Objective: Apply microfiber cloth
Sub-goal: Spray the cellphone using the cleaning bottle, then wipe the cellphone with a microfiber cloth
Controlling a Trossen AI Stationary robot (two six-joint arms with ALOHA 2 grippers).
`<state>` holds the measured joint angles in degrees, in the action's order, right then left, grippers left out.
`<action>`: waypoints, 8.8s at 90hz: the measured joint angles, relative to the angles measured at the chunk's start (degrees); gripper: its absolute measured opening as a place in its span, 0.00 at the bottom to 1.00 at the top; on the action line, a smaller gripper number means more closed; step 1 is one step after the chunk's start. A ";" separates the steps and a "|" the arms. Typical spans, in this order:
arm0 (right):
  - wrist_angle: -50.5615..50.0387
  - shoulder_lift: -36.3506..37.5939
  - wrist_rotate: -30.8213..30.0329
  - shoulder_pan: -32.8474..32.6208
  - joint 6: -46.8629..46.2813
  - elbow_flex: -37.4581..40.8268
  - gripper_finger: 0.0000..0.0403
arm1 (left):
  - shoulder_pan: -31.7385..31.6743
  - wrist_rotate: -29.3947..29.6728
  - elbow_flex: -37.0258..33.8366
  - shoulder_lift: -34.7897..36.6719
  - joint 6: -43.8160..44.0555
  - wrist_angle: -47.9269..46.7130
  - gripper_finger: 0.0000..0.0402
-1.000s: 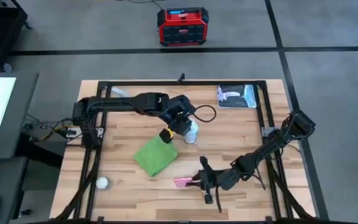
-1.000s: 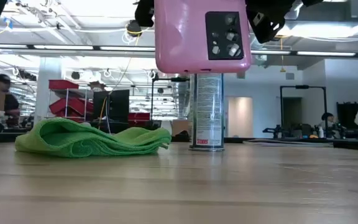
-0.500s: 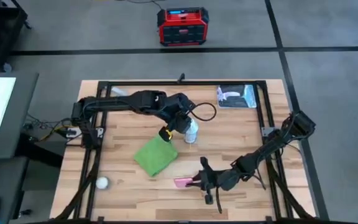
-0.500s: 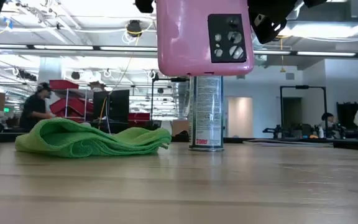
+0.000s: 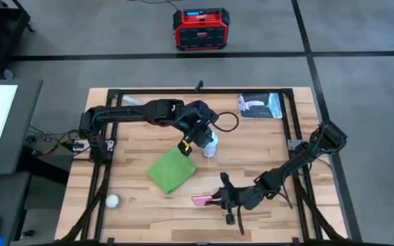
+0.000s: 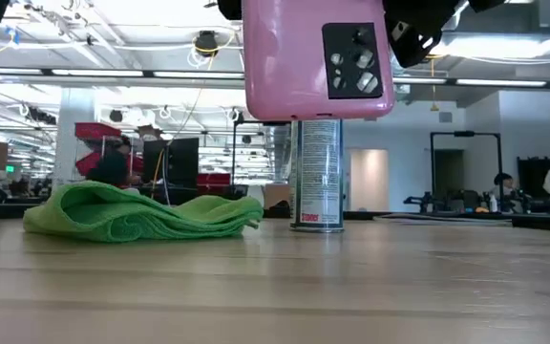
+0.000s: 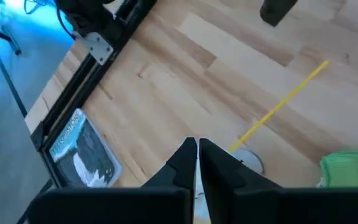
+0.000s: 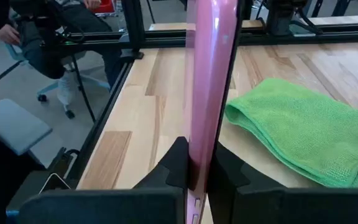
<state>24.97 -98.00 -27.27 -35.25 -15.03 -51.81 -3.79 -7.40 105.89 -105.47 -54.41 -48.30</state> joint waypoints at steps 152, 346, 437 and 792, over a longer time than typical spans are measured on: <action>-1.03 0.63 -9.17 -4.80 -0.67 0.00 0.03 | -0.32 -5.36 -74.59 47.35 40.19 67.74 0.00; -39.92 3.10 -38.39 -14.87 -52.97 0.02 0.03 | 17.33 13.09 -60.28 21.28 45.04 36.27 0.14; -40.70 3.08 -38.23 -15.73 -53.98 0.09 0.03 | 16.72 10.24 -63.59 11.77 56.14 33.23 0.30; -1.81 3.08 -17.35 -3.25 -10.15 0.00 0.04 | 17.61 0.27 -61.44 16.06 38.77 89.76 0.00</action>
<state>23.16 -94.91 -44.62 -38.50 -25.18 -51.81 13.81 -7.13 44.45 -89.41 -15.64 41.45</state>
